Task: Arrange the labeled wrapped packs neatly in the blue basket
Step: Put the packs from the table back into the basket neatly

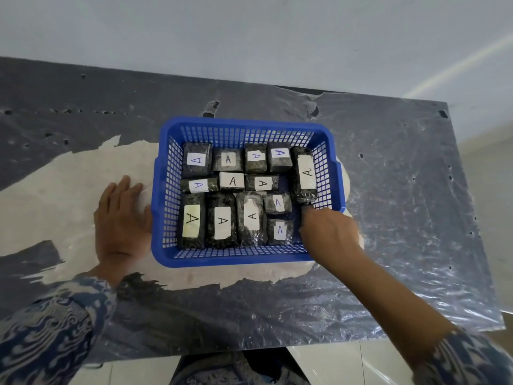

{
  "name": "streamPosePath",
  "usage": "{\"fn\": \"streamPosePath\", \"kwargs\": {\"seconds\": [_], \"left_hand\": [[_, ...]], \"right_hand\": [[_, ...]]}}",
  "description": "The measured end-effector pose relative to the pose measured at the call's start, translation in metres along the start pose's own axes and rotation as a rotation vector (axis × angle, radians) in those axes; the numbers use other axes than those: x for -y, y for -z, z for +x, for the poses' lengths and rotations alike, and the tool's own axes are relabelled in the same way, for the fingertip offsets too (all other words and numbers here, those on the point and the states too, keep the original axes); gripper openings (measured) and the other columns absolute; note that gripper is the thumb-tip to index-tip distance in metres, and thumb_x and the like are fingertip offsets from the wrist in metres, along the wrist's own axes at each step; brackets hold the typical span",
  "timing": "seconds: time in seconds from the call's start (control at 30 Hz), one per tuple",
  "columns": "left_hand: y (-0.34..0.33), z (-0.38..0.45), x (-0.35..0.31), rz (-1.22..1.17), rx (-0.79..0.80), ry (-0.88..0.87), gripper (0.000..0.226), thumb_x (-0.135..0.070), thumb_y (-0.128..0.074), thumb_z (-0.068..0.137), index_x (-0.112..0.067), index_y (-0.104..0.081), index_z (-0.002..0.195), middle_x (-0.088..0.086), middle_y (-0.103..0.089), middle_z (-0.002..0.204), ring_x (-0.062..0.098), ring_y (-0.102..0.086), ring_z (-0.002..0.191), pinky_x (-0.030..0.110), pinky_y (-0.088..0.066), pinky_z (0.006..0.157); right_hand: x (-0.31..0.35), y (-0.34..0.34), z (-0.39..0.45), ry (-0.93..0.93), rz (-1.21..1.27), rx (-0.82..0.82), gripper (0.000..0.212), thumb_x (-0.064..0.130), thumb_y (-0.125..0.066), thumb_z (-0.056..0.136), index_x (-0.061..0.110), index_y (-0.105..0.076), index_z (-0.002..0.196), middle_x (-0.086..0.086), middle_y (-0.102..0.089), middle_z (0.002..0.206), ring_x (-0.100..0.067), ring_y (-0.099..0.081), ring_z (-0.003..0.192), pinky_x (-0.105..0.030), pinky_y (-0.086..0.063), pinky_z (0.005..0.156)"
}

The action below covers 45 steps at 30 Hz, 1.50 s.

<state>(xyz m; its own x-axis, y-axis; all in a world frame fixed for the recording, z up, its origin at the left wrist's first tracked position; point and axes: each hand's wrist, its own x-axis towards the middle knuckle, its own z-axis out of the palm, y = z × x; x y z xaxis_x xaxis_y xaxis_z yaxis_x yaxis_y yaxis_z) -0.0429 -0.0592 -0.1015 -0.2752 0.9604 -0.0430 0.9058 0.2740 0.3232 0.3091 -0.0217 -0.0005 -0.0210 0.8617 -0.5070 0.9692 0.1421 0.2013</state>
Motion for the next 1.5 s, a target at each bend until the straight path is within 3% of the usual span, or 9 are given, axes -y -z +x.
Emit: {"fn": "streamPosePath", "kwargs": {"seconds": [0.1, 0.6, 0.8, 0.87, 1.0, 1.13, 1.27, 1.37, 1.5], "left_hand": [[0.001, 0.000, -0.002, 0.004, -0.003, 0.005, 0.064, -0.037, -0.042, 0.090, -0.001, -0.048, 0.143, 0.019, -0.040, 0.156, 0.038, -0.029, 0.148, 0.052, -0.025, 0.120], [-0.008, 0.000, 0.007, 0.027, -0.021, -0.003, 0.062, -0.040, -0.045, 0.090, -0.007, -0.048, 0.142, 0.017, -0.042, 0.155, 0.037, -0.032, 0.146, 0.055, -0.030, 0.116], [-0.005, 0.001, 0.004, 0.029, -0.020, -0.001, 0.061, -0.038, -0.045, 0.090, -0.005, -0.050, 0.141, 0.017, -0.042, 0.154, 0.038, -0.032, 0.146, 0.055, -0.031, 0.116], [-0.004, 0.000, 0.004, 0.012, -0.019, 0.007, 0.060, -0.035, -0.047, 0.089, -0.005, -0.051, 0.141, 0.016, -0.042, 0.155, 0.037, -0.032, 0.146, 0.055, -0.031, 0.115], [-0.004, 0.000, 0.004, 0.013, -0.021, -0.008, 0.061, -0.035, -0.047, 0.089, -0.004, -0.051, 0.141, 0.017, -0.042, 0.155, 0.038, -0.031, 0.146, 0.055, -0.032, 0.114], [-0.004, 0.001, 0.003, 0.000, -0.028, -0.005, 0.062, -0.036, -0.045, 0.088, -0.004, -0.051, 0.141, 0.017, -0.043, 0.154, 0.038, -0.032, 0.146, 0.054, -0.032, 0.114], [-0.005, 0.001, 0.005, 0.005, -0.022, -0.001, 0.062, -0.036, -0.047, 0.088, -0.005, -0.051, 0.142, 0.016, -0.042, 0.155, 0.036, -0.031, 0.147, 0.054, -0.031, 0.114], [-0.006, 0.001, 0.005, 0.012, -0.019, 0.000, 0.061, -0.036, -0.047, 0.089, -0.006, -0.050, 0.142, 0.015, -0.041, 0.156, 0.036, -0.031, 0.147, 0.054, -0.031, 0.115], [-0.007, 0.001, 0.007, 0.012, -0.025, 0.003, 0.061, -0.036, -0.046, 0.090, -0.005, -0.050, 0.142, 0.016, -0.041, 0.156, 0.036, -0.031, 0.147, 0.053, -0.031, 0.115]], "right_hand": [[0.008, -0.007, 0.010, -0.032, -0.052, 0.049, 0.024, 0.018, -0.056, 0.096, 0.010, -0.059, 0.119, -0.008, -0.070, 0.111, -0.029, -0.070, 0.096, -0.035, -0.042, 0.061], [0.014, -0.001, 0.017, -0.188, 0.181, 0.088, 0.018, 0.020, -0.061, 0.089, 0.011, -0.069, 0.103, -0.008, -0.070, 0.103, -0.029, -0.067, 0.087, -0.032, -0.046, 0.064], [-0.023, 0.001, 0.005, -0.250, 0.475, 0.089, 0.030, 0.029, -0.058, 0.087, 0.010, -0.056, 0.064, -0.003, -0.056, 0.065, -0.016, -0.052, 0.058, -0.025, -0.035, 0.048], [-0.029, 0.001, 0.003, -0.244, 0.488, 0.101, 0.027, 0.027, -0.057, 0.089, 0.007, -0.063, 0.071, -0.005, -0.059, 0.068, -0.016, -0.052, 0.059, -0.024, -0.032, 0.046], [-0.021, -0.001, 0.009, -0.241, 0.456, 0.111, 0.020, 0.024, -0.059, 0.089, 0.008, -0.060, 0.077, -0.009, -0.057, 0.072, -0.026, -0.055, 0.066, -0.027, -0.039, 0.055], [-0.008, -0.003, 0.015, -0.263, 0.393, 0.110, 0.009, 0.018, -0.058, 0.091, 0.009, -0.055, 0.092, -0.015, -0.066, 0.096, -0.030, -0.055, 0.076, -0.033, -0.044, 0.065], [0.000, -0.005, 0.012, -0.252, 0.242, 0.131, 0.028, 0.012, -0.058, 0.092, 0.007, -0.063, 0.120, -0.015, -0.068, 0.118, -0.032, -0.066, 0.096, -0.036, -0.044, 0.068], [-0.002, -0.004, 0.008, -0.263, 0.243, 0.101, 0.026, 0.017, -0.058, 0.094, 0.007, -0.064, 0.118, -0.014, -0.069, 0.115, -0.031, -0.064, 0.088, -0.037, -0.047, 0.069], [-0.006, -0.004, 0.002, -0.262, 0.236, 0.037, 0.012, 0.019, -0.054, 0.093, 0.012, -0.063, 0.096, -0.013, -0.070, 0.102, -0.026, -0.048, 0.068, -0.033, -0.039, 0.060]]}}
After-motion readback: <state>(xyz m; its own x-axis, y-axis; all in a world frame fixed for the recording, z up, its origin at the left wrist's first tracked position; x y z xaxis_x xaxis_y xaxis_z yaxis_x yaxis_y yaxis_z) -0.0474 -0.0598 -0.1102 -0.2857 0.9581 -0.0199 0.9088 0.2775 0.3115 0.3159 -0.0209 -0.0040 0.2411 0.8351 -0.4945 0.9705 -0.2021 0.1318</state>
